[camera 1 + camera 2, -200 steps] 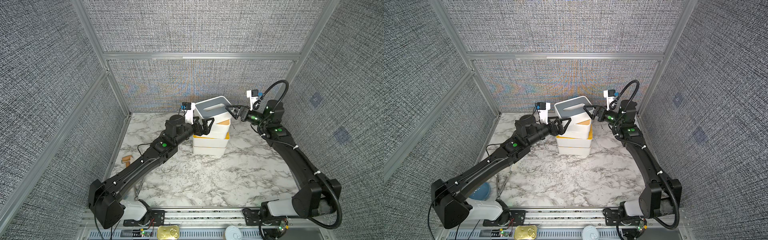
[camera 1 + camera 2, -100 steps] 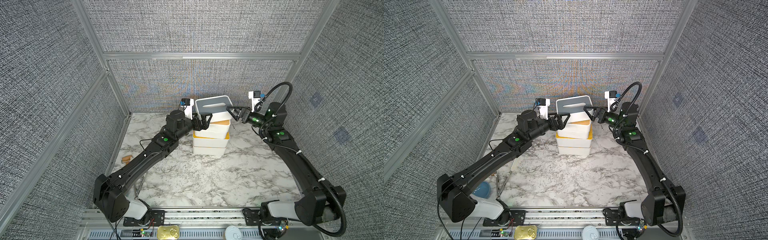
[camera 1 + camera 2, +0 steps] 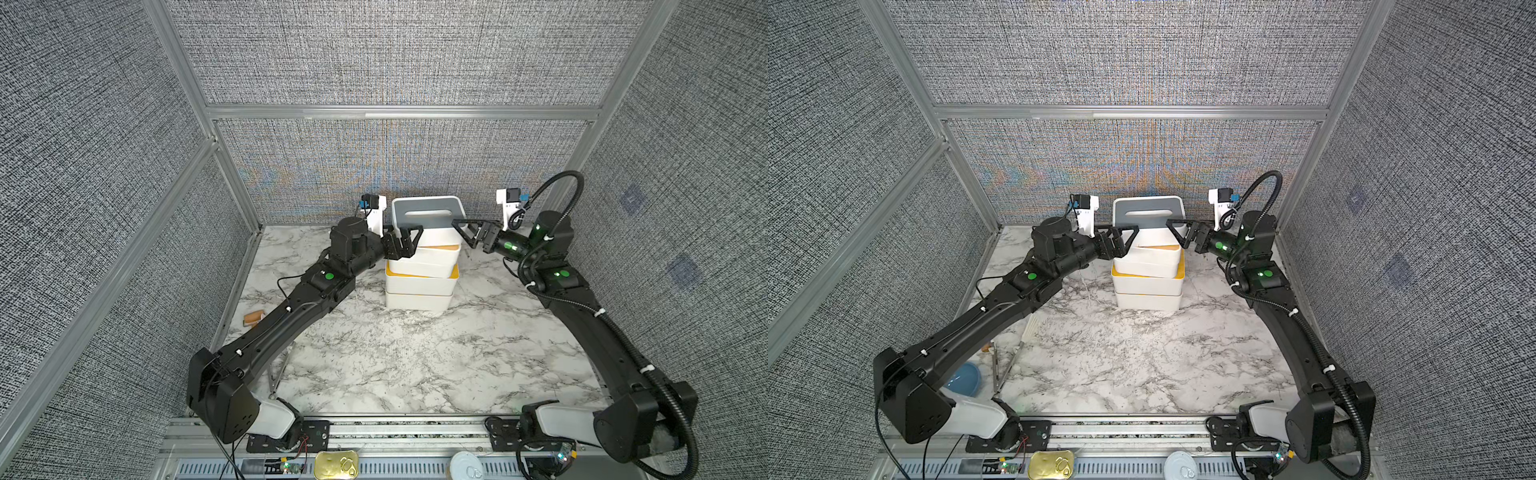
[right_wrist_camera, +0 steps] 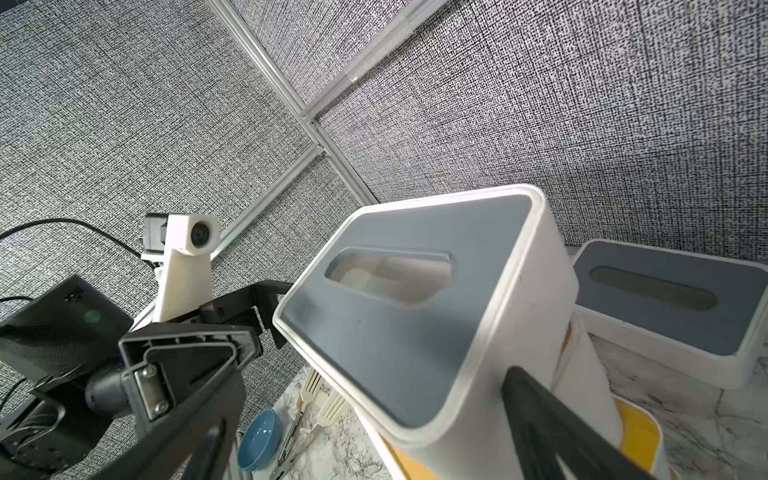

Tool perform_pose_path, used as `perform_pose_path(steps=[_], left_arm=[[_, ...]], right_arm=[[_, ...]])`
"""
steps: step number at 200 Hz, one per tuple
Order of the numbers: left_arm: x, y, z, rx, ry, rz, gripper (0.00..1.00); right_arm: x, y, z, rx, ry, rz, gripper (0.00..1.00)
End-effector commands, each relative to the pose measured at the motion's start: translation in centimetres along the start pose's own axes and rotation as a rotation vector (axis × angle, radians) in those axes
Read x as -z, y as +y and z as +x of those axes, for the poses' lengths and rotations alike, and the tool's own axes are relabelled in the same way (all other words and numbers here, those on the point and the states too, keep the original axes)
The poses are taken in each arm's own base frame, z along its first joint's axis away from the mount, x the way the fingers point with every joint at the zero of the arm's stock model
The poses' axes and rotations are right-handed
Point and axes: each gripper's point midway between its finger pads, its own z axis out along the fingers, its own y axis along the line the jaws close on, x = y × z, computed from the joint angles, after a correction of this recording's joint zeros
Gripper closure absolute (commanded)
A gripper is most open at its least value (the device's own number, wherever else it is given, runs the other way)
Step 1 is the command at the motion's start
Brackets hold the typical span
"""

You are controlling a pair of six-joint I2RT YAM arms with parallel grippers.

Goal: Stack the tissue boxes
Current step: Adjust the tissue box on the tissue box.

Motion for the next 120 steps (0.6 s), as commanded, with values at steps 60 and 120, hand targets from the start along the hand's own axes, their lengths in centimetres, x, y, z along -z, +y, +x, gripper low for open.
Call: perform_pose_path(steps=[60, 120], left_arm=[[-0.05, -1.88, -0.29, -0.015, 0.017, 0.098, 0.01], [0.31, -1.64, -0.63, -0.020, 0.015, 0.089, 0.01]], right_arm=[[0.18, 1.96, 0.73, -0.005, 0.025, -0.077, 0.01], [0.20, 2.63, 0.99, -0.002, 0.031, -0.088, 0.01]])
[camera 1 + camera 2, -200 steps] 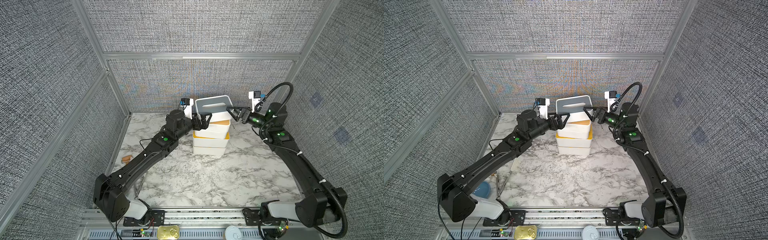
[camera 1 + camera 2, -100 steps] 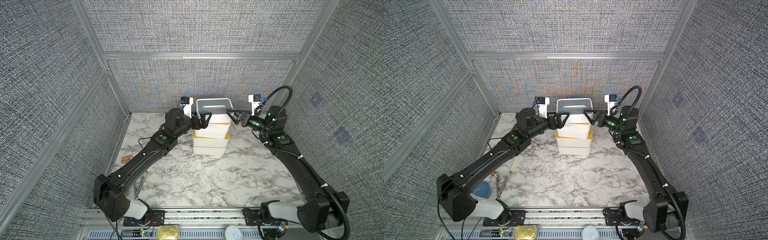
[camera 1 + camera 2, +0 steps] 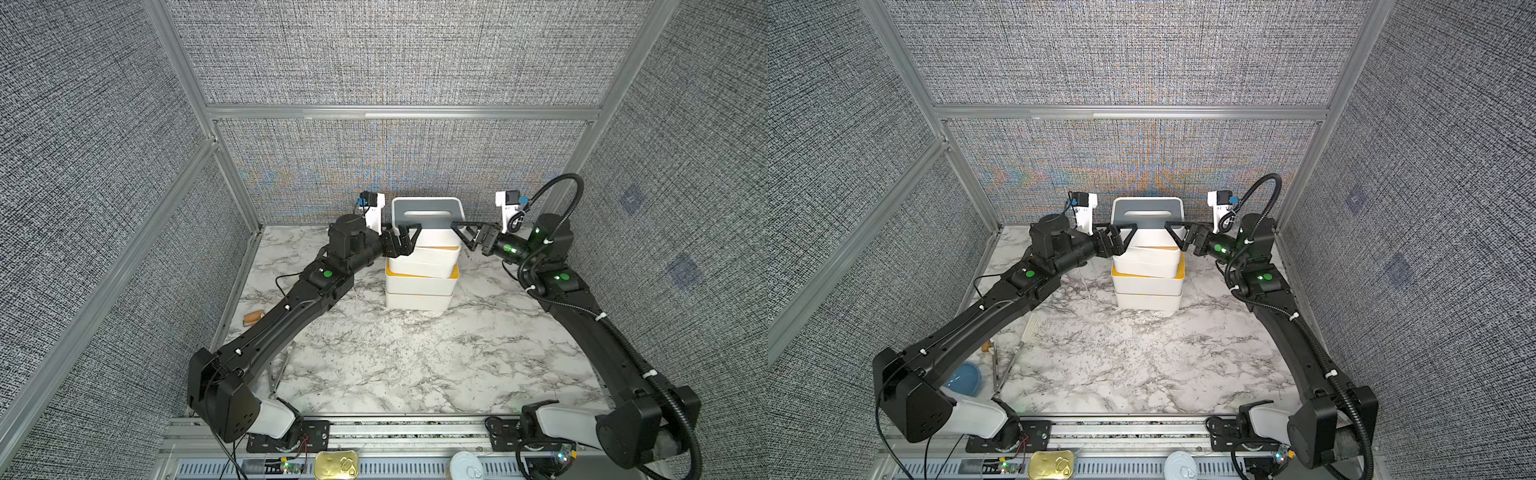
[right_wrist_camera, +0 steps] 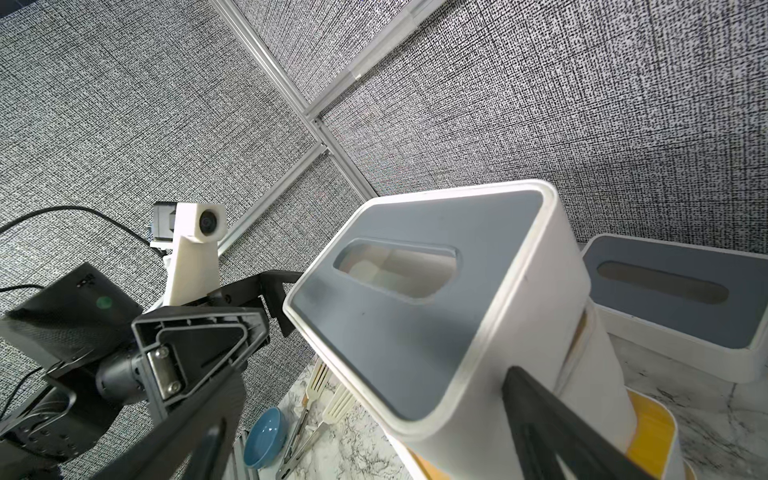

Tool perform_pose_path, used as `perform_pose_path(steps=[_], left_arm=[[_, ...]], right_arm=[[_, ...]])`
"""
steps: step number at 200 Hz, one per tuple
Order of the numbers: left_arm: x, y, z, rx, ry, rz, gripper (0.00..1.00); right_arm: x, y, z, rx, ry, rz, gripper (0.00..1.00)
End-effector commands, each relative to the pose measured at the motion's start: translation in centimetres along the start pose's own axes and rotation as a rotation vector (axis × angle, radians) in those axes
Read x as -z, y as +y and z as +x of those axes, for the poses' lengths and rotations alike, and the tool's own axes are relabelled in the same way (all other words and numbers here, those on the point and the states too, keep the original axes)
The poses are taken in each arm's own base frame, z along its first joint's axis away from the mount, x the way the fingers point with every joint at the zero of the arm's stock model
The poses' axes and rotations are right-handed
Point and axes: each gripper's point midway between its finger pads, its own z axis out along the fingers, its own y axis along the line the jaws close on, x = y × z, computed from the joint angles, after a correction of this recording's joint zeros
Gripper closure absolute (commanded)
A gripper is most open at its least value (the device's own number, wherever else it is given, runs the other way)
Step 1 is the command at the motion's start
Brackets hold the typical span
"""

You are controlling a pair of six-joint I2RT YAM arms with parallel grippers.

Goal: Stack the tissue boxes
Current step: Adjust the tissue box on the tissue box.

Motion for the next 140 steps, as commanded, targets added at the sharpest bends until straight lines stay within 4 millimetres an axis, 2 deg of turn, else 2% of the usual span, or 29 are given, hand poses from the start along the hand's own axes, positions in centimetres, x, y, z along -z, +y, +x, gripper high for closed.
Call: perform_pose_path(steps=[1, 140], left_arm=[[0.26, -1.91, -0.19, -0.015, 0.012, 0.093, 0.01], [-0.33, -1.91, -0.19, -0.012, 0.025, 0.099, 0.01]], right_arm=[[0.07, 1.95, 0.55, 0.005, 0.031, -0.082, 0.01], [0.52, 1.46, 1.04, 0.015, 0.030, -0.048, 0.01]])
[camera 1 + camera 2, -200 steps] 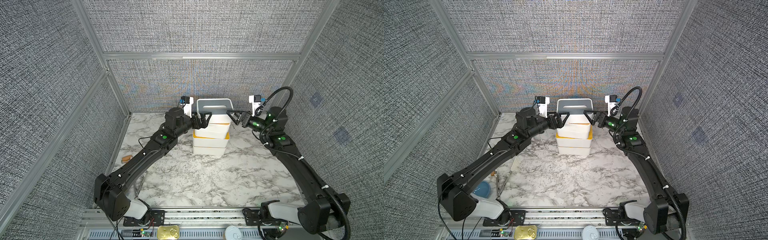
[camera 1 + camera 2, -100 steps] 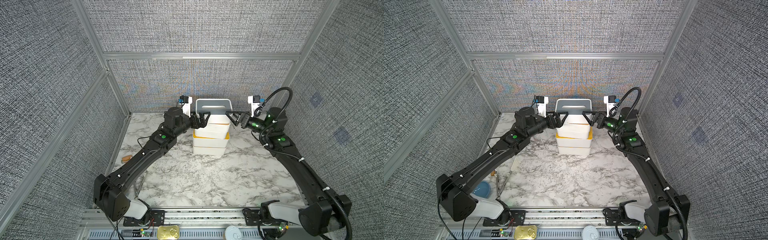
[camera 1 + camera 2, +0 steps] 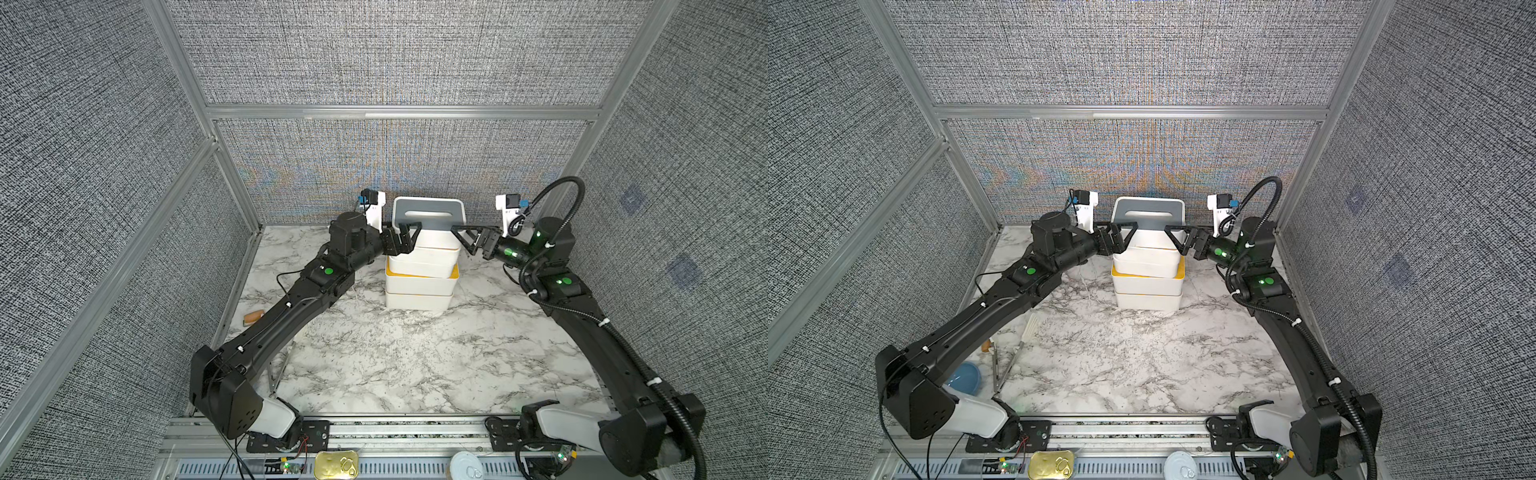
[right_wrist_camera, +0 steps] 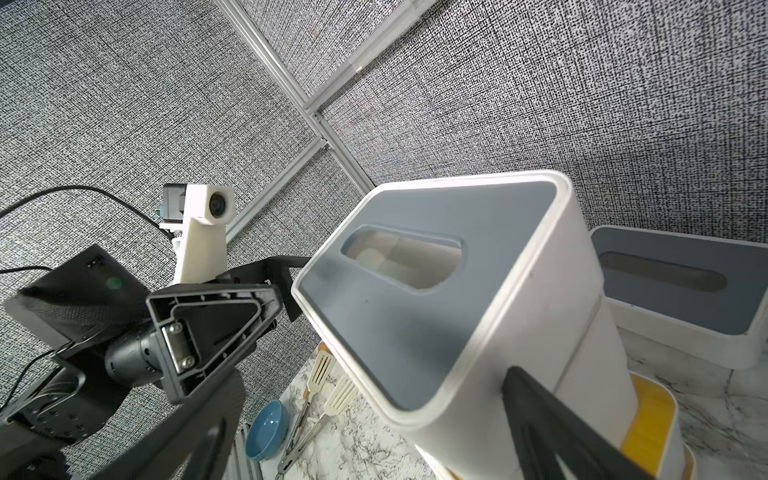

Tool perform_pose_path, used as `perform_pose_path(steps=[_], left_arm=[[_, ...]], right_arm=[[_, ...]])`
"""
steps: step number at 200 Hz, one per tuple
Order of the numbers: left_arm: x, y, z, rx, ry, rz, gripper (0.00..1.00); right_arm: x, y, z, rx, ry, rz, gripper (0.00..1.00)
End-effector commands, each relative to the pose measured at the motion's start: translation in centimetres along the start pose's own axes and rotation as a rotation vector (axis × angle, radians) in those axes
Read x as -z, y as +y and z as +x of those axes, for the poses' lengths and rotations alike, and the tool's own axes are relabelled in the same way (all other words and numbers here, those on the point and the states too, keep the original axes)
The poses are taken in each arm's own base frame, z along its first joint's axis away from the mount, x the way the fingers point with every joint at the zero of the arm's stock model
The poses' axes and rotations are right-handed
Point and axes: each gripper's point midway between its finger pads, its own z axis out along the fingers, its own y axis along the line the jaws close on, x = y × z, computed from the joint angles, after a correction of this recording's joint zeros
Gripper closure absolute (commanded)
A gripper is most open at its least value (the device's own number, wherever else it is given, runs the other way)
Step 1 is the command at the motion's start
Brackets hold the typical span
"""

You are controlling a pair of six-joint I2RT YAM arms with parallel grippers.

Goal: Stack the tissue boxes
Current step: Adjust the tissue box on the tissue box.

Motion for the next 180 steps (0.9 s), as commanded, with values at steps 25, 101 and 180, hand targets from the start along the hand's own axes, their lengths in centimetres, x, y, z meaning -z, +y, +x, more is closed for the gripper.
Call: perform_pose_path(steps=[25, 101, 180], left_arm=[[0.1, -2.0, -0.1, -0.017, 0.017, 0.098, 0.01], [1.7, -2.4, -1.6, -0.032, -0.013, 0.084, 0.01], [5.7, -4.1, -2.4, -0.060, -0.063, 0.156, 0.01]], right_arm=[[0.0, 1.2, 0.4, 0.015, 0.020, -0.057, 0.01], [0.6, 1.7, -0.3, 0.025, 0.002, -0.043, 0.01], [3.3, -1.3, -2.8, -0.022, -0.106, 0.157, 0.01]])
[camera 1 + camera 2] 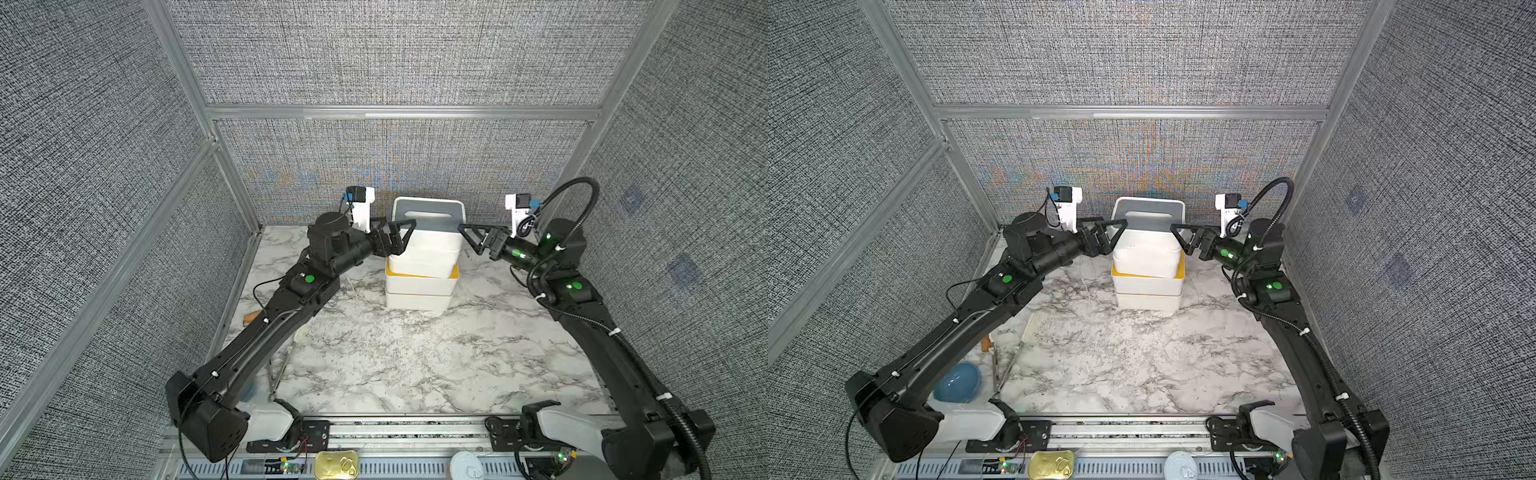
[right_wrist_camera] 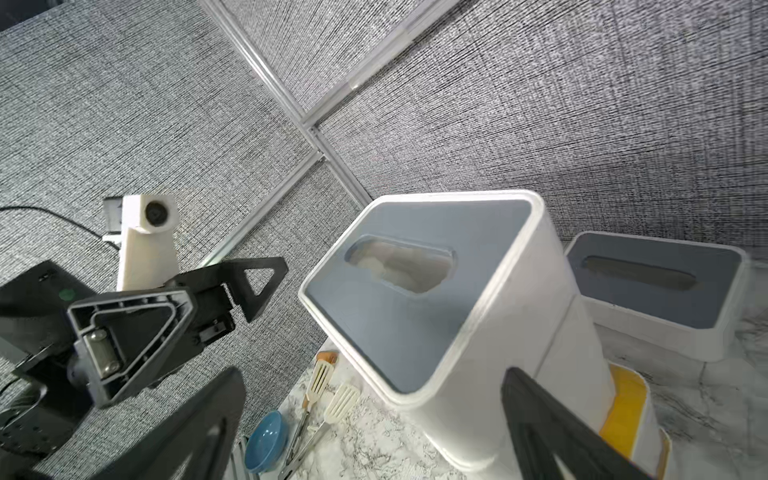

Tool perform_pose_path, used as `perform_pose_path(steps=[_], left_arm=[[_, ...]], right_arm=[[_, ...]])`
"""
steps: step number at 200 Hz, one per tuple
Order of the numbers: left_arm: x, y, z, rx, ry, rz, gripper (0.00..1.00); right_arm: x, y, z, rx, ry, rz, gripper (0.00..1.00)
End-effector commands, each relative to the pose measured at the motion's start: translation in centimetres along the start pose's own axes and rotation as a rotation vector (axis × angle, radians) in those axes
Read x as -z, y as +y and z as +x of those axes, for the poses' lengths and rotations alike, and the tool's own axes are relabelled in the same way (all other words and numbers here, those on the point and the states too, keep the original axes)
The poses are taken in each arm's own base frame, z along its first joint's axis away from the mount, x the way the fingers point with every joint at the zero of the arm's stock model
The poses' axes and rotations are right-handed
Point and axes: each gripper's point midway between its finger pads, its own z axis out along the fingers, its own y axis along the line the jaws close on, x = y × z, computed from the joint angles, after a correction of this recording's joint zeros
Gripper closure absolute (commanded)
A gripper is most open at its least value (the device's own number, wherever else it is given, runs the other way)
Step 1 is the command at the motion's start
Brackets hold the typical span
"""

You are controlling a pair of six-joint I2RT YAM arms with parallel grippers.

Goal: Stack the tissue boxes
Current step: Adjust the tissue box on the tissue box, then pick up the tissue box from the center of the board.

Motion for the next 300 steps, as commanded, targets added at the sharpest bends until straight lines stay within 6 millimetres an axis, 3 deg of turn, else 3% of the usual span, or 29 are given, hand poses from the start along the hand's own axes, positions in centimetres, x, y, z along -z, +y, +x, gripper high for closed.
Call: perform_pose_path(steps=[1, 31, 68, 104, 123, 154, 185, 239, 268, 300], left_arm=[[0.9, -1.4, 0.1, -0.022, -0.010, 0.073, 0.01], [3.3, -1.8, 1.8, -0.034, -0.030, 0.124, 0.01], [6.6, -0.6, 3.7, -0.054, -0.073, 0.081, 0.01], [9.0, 0.9, 6.4, -0.045, -0.096, 0.054, 0.01], [9.5, 2.1, 8.2, -0.031, -0.101, 0.029, 0.01], [9.2, 3.6, 10.9, -0.011, -0.080, 0.025, 0.01], [8.4, 4.1, 12.4, -0.007, -0.052, 0.041, 0.01], [8.4, 4.5, 13.4, -0.013, -0.043, 0.046, 0.01], [9.1, 4.6, 13.1, -0.025, -0.061, 0.030, 0.01], [9.4, 4.4, 12.9, -0.034, -0.074, 0.037, 0.01]], right_arm=[[1.0, -1.5, -1.4, -0.021, -0.052, 0.101, 0.01], [2.6, -4.8, -2.1, -0.074, -0.111, 0.244, 0.01], [4.2, -11.2, -2.1, -0.180, -0.167, 0.446, 0.01], [3.6, -16.9, -0.8, -0.238, -0.144, 0.581, 0.01], [2.4, -19.9, 0.0, -0.271, -0.117, 0.629, 0.01], [-1.3, -25.0, 1.6, -0.335, -0.039, 0.661, 0.02], [-5.1, -28.6, 2.9, -0.327, 0.037, 0.676, 0.02], [-10.9, -32.9, 5.7, -0.335, 0.139, 0.688, 0.04], [-14.0, -33.6, 6.8, -0.304, 0.199, 0.677, 0.04], [-15.5, -35.7, 8.9, -0.324, 0.219, 0.702, 0.05]])
